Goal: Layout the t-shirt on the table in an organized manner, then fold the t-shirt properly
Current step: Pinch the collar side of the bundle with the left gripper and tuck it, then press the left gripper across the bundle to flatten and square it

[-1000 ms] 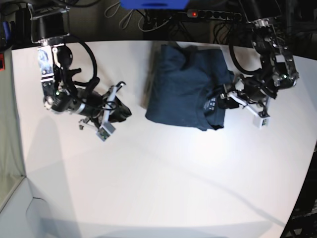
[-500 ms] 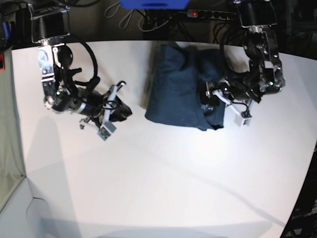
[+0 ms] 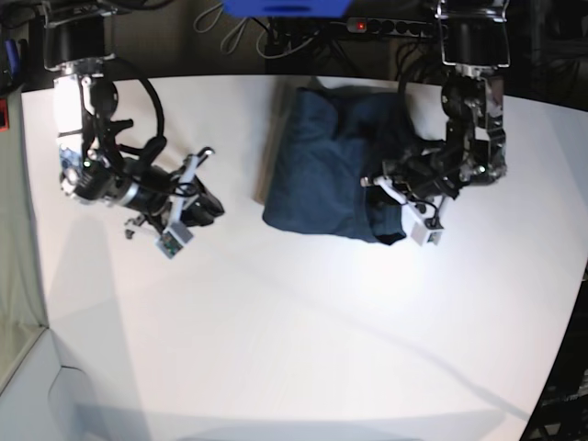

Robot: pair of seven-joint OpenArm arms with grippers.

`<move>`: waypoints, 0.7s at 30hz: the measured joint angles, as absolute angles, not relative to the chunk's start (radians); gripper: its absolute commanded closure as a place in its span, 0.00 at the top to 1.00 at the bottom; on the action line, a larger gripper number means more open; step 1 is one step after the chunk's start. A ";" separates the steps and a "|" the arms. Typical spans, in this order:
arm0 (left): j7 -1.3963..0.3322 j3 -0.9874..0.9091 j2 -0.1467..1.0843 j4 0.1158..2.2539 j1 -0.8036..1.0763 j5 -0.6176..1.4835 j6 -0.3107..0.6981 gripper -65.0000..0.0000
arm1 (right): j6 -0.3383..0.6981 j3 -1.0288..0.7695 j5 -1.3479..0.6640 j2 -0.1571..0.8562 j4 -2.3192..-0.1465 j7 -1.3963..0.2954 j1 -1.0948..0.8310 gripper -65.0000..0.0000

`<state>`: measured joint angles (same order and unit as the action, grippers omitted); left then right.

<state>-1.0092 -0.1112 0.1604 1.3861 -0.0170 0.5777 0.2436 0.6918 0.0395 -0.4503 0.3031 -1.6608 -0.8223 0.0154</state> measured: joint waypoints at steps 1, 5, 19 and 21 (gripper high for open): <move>-1.000 -0.087 0.175 1.386 -0.018 0.580 0.244 0.00 | 0.692 0.010 -0.446 0.305 -1.664 -0.839 0.009 0.17; -0.985 0.042 0.248 1.386 -0.055 0.583 0.244 0.00 | 0.692 -0.124 -0.453 0.321 -1.699 -0.839 -0.028 0.17; -0.678 0.759 0.266 1.142 -0.483 0.270 0.232 0.00 | 0.692 -0.584 -0.447 0.319 -1.780 -0.849 -0.266 0.17; -0.623 0.855 0.228 1.093 -0.534 0.219 0.229 0.00 | 0.692 -0.628 -0.451 0.317 -1.780 -0.845 -0.296 0.17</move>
<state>-0.6231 0.8555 0.2283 1.0931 -0.5339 0.2192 0.2291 0.6918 -0.6281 -0.4507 0.3168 -1.7802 -0.8452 -0.2958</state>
